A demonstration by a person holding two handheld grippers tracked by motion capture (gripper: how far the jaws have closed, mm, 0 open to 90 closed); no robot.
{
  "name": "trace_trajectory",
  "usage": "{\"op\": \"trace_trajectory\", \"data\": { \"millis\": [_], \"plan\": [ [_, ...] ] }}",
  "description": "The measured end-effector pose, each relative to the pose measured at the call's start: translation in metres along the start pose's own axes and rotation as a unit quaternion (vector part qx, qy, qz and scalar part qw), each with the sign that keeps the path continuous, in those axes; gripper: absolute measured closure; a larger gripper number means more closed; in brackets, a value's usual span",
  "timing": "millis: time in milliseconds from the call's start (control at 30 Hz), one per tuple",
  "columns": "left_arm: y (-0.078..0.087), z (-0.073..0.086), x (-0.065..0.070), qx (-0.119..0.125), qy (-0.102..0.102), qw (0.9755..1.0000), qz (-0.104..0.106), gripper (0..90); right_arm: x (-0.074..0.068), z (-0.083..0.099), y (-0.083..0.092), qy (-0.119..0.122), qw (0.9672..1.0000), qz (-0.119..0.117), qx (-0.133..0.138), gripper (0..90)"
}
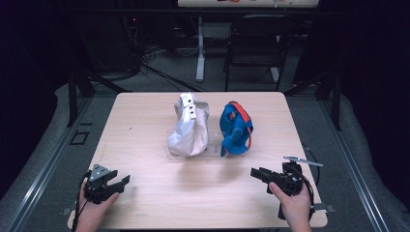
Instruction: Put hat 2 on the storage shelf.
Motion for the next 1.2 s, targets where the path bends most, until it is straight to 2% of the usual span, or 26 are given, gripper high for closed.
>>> {"op": "trace_trajectory", "data": {
  "millis": [67, 133, 200, 300, 367, 467, 700, 833, 1033, 1100, 1133, 1200],
  "plan": [
    [0.000, 0.000, 0.000, -0.001, 0.001, 1.0000, 0.001, 44.2, 0.005, 0.006, -0.004, -0.008, 0.9999, 0.010, 0.004, 53.3],
    [-0.001, 0.001, 0.001, -0.002, 0.001, 1.0000, 0.002, 44.2, 0.009, 0.011, -0.008, -0.005, 0.9997, 0.022, -0.003, 53.2],
    [-0.001, 0.001, 0.001, -0.002, 0.001, 1.0000, 0.001, 44.2, 0.012, 0.014, -0.009, -0.004, 0.9997, 0.023, 0.000, 52.6],
    [-0.002, 0.001, 0.003, -0.002, 0.000, 1.0000, 0.002, 44.2, 0.014, 0.020, -0.011, -0.001, 0.9994, 0.023, 0.025, 51.4],
    [-0.001, 0.001, 0.003, -0.010, -0.005, 0.9999, 0.004, 44.2, 0.015, 0.024, -0.013, -0.002, 0.9994, 0.023, 0.025, 51.5],
    [-0.002, 0.001, 0.005, -0.004, -0.008, 0.9999, 0.005, 44.2, 0.017, 0.028, -0.017, 0.010, 0.9992, 0.036, 0.014, 51.3],
    [-0.002, 0.001, 0.011, -0.001, -0.018, 0.9998, 0.009, 44.3, 0.013, 0.032, -0.025, 0.044, 0.9976, 0.050, 0.018, 52.6],
    [-0.003, 0.000, 0.014, 0.000, -0.021, 0.9997, 0.009, 44.5, 0.013, 0.037, -0.031, 0.048, 0.9971, 0.059, -0.002, 54.0],
    [-0.002, -0.001, 0.022, 0.003, -0.034, 0.9993, 0.016, 44.9, 0.007, 0.039, -0.038, 0.060, 0.9964, 0.060, -0.001, 57.6],
    [-0.003, -0.002, 0.025, 0.007, -0.038, 0.9991, 0.017, 45.0, 0.005, 0.040, -0.038, 0.069, 0.9954, 0.064, -0.018, 58.2],
    [-0.003, -0.002, 0.026, 0.006, -0.042, 0.9989, 0.018, 45.2, 0.004, 0.040, -0.040, 0.070, 0.9958, 0.057, -0.015, 58.2],
    [-0.003, -0.003, 0.028, 0.007, -0.045, 0.9988, 0.021, 46.1, 0.004, 0.041, -0.041, 0.073, 0.9954, 0.058, -0.020, 58.2]
  ]
}}
Point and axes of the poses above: each handheld gripper's, and its own axes: y roughly backward along the jaws, z roughly out of its underside, x roughly to its right, the point moved 4 cm from there along -y, roughly forward along the jaws, and after that the axes turned 10 degrees about -z, right-handed, at the moved point
